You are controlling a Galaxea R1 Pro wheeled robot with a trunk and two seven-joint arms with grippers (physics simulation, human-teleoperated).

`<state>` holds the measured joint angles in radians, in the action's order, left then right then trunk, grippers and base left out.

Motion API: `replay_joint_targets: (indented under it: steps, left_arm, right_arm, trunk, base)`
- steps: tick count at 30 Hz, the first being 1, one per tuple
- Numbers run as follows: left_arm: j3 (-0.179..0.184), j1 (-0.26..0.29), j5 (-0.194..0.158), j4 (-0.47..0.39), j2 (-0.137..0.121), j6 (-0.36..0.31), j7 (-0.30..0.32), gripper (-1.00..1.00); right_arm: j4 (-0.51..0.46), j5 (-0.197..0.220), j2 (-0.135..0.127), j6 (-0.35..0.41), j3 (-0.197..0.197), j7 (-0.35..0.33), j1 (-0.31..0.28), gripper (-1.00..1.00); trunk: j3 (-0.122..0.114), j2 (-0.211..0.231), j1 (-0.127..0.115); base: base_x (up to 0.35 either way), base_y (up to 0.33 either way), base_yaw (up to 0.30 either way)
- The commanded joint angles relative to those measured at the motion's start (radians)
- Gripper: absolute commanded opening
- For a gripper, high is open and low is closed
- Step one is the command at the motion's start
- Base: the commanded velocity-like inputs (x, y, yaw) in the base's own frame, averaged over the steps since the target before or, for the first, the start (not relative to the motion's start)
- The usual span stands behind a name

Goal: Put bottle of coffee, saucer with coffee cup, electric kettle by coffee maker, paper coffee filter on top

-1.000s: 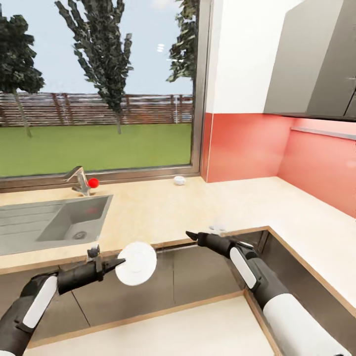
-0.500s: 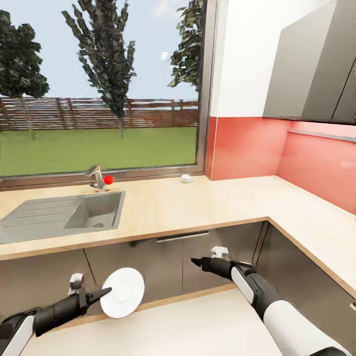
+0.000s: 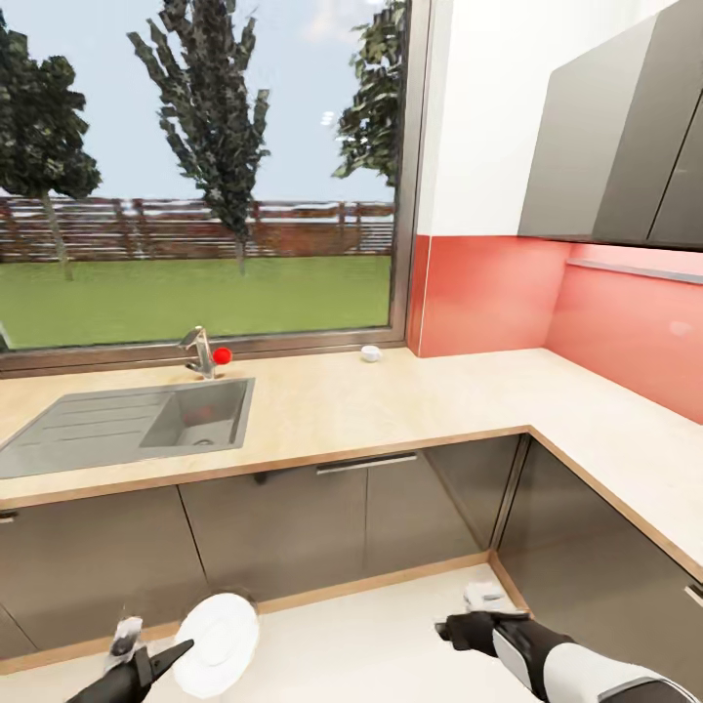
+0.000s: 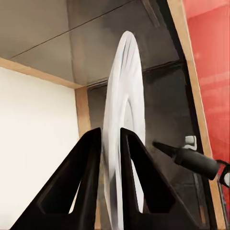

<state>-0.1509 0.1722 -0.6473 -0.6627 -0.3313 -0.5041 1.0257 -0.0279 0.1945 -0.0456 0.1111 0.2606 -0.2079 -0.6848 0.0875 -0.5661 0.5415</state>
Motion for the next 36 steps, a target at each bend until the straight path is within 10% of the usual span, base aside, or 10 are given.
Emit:
replay_joint_targets:
  steps: [1, 7, 14, 17, 36]
  left_arm:
    - [0.0, 0.001, -0.008, 0.018, 0.0, 0.01, 0.001, -1.0]
    - [0.004, 0.001, -0.006, 0.154, -0.001, 0.127, 0.001, -1.0]
    - [0.009, 0.001, -0.006, 0.225, -0.002, 0.228, 0.003, -1.0]
    - [0.012, 0.0, -0.004, 0.236, -0.003, 0.242, 0.005, -1.0]
    - [0.01, -0.004, 0.055, 0.245, -0.003, 0.251, 0.001, -1.0]
  right_arm:
    - [-0.001, 0.001, 0.0, 0.006, 0.008, 0.027, 0.002, 1.0]
    - [0.002, -0.037, -0.002, 0.004, 0.007, 0.193, 0.042, 1.0]
    - [0.002, -0.038, -0.003, -0.005, 0.006, 0.211, 0.147, 1.0]
    - [0.002, -0.04, -0.019, -0.157, 0.006, 0.21, 0.247, 1.0]
    - [0.0, -0.035, 0.004, -0.228, 0.005, 0.214, 0.289, 1.0]
  trunk:
    - [0.002, -0.002, 0.0]
    - [0.002, -0.002, 0.0]
    - [0.002, -0.002, 0.0]
    - [0.002, -0.002, 0.0]
    - [0.002, -0.002, 0.0]
  base:
    - [0.0, 0.0, 0.0]
    - [0.0, 0.0, 0.0]
    - [0.0, 0.0, 0.0]
    - [0.0, 0.0, 0.0]
    - [0.0, 0.0, 0.077]
